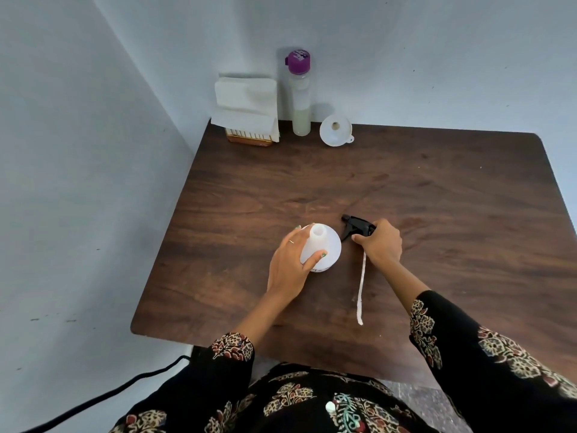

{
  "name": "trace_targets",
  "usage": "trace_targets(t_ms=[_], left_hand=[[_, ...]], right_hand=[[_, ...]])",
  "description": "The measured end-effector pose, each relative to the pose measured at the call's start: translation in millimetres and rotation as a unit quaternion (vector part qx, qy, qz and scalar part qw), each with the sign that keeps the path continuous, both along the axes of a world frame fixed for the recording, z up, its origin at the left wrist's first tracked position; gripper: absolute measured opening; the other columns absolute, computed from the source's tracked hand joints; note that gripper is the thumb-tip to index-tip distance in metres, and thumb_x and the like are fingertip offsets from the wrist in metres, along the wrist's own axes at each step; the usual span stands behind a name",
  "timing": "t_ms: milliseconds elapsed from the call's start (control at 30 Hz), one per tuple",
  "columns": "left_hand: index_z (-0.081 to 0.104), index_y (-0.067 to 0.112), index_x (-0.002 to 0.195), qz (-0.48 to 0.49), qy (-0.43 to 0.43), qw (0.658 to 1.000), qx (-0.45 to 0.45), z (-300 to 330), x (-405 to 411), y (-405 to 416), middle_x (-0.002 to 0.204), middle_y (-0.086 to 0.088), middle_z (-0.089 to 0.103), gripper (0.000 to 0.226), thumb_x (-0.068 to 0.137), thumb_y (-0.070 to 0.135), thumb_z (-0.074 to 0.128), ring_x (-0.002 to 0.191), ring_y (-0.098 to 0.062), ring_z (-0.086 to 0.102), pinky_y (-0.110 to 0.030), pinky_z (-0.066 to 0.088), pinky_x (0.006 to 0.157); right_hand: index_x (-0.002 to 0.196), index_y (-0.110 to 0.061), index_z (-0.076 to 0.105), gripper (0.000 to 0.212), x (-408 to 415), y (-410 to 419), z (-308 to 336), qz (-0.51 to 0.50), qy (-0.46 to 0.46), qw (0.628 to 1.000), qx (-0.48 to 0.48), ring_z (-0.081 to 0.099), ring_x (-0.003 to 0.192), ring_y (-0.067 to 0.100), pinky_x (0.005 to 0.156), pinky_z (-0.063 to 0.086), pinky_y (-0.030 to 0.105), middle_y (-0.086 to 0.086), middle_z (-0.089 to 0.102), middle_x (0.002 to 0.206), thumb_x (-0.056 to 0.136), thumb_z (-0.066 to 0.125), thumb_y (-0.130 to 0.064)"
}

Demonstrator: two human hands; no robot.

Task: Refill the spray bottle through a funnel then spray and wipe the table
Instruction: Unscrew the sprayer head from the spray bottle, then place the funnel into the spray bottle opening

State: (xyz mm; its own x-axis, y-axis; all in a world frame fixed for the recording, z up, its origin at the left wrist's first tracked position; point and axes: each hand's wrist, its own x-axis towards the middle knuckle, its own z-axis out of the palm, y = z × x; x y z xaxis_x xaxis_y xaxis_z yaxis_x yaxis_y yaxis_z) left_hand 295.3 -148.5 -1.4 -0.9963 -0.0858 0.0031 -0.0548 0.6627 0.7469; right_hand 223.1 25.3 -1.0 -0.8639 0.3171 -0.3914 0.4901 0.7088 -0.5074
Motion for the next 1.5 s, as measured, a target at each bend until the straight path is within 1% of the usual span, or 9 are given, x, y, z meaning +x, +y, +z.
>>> trace_targets(t_ms=[133,333,467,600,700,833,967,1167,1500], left_hand=[[0.049,0.020,0.134,-0.007,-0.003,1.000,0.003,-0.5,-0.8,0.3,0.139,0.001,0.050,0.054,0.085,0.039,0.062,0.132,-0.016,0.040,-0.020,0.032,0.094],[0.037,0.032,0.139,-0.050,0.015,0.999,-0.001,-13.0,-1.6,-8.8,0.146,0.013,0.041,0.053,0.090,0.047,0.049,0.132,-0.007,0.037,-0.027,0.038,0.101],[0.044,0.027,0.134,0.000,0.067,0.997,0.050,-21.5,-2.0,-19.5,0.140,0.011,0.046,0.044,0.091,0.039,0.037,0.128,-0.004,0.041,-0.026,0.037,0.104],[0.052,0.035,0.116,0.116,0.068,0.980,0.144,-17.2,-40.0,-30.8,0.118,0.018,0.052,0.032,0.086,0.034,0.042,0.112,-0.007,0.051,-0.036,0.047,0.094],[0.053,0.036,0.111,0.125,0.027,0.977,0.169,-8.4,-92.9,-33.9,0.115,0.015,0.054,0.025,0.088,0.028,0.051,0.107,-0.007,0.054,-0.036,0.050,0.091],[0.049,0.026,0.128,0.081,-0.098,0.977,0.173,-3.3,-172.1,-24.0,0.134,0.001,0.048,0.037,0.092,0.028,0.053,0.119,-0.016,0.050,-0.032,0.044,0.099],[0.027,0.024,0.145,0.035,-0.196,0.961,0.194,-4.1,-241.3,-3.0,0.153,-0.003,0.026,0.056,0.094,0.030,0.048,0.136,-0.021,0.034,-0.038,0.031,0.112],[0.000,0.025,0.150,0.027,-0.248,0.938,0.241,-3.5,-303.4,19.9,0.159,-0.007,0.005,0.071,0.093,0.011,0.041,0.145,-0.023,0.011,-0.039,0.015,0.116],[0.016,0.024,0.150,0.040,-0.210,0.921,0.327,-10.2,-297.7,23.9,0.154,0.000,0.025,0.065,0.090,0.007,0.036,0.140,-0.015,0.025,-0.029,0.022,0.114]], right_hand=[[0.110,-0.005,0.050,0.047,3.3,-0.4,-2.3,0.013,0.014,1.000,0.011,0.057,0.101,0.033,0.067,0.039,0.033,0.014,0.059,0.112,0.080,0.073,-0.034],[0.110,-0.009,0.046,0.054,3.7,1.4,-0.8,-0.012,0.048,0.997,0.065,0.061,0.091,0.034,0.074,0.041,0.037,0.010,0.063,0.102,0.084,0.053,-0.056],[0.108,-0.011,0.052,0.035,-2.2,8.2,-1.9,-0.064,0.153,0.986,0.028,0.057,0.075,0.022,0.069,0.042,0.034,0.007,0.065,0.097,0.091,0.045,-0.041],[0.099,-0.013,0.057,0.016,-31.5,13.8,3.1,-0.023,0.217,0.976,-0.022,0.054,0.076,0.016,0.065,0.037,0.028,0.004,0.063,0.097,0.093,0.044,-0.018],[0.103,-0.013,0.060,0.017,-70.5,10.0,7.9,0.065,0.203,0.976,-0.033,0.053,0.079,0.013,0.069,0.037,0.027,0.002,0.062,0.101,0.091,0.048,-0.013],[0.114,-0.012,0.057,0.029,-132.3,-0.3,7.5,0.110,0.160,0.980,-0.038,0.056,0.097,0.021,0.075,0.040,0.030,0.007,0.056,0.115,0.086,0.053,-0.013],[0.137,-0.017,0.038,0.057,-189.5,-10.9,-4.1,0.061,0.079,0.991,-0.088,0.044,0.125,0.029,0.099,0.040,0.041,0.012,0.039,0.139,0.084,0.059,-0.017],[0.150,-0.026,0.013,0.085,-236.4,-20.5,-23.2,0.069,0.035,0.983,-0.164,0.027,0.140,0.029,0.111,0.030,0.045,0.008,0.023,0.154,0.082,0.061,-0.007],[0.149,-0.024,0.020,0.064,-236.1,-33.6,-24.4,0.092,0.123,0.975,-0.157,0.038,0.133,0.027,0.109,0.032,0.051,0.005,0.039,0.147,0.092,0.045,-0.011]])
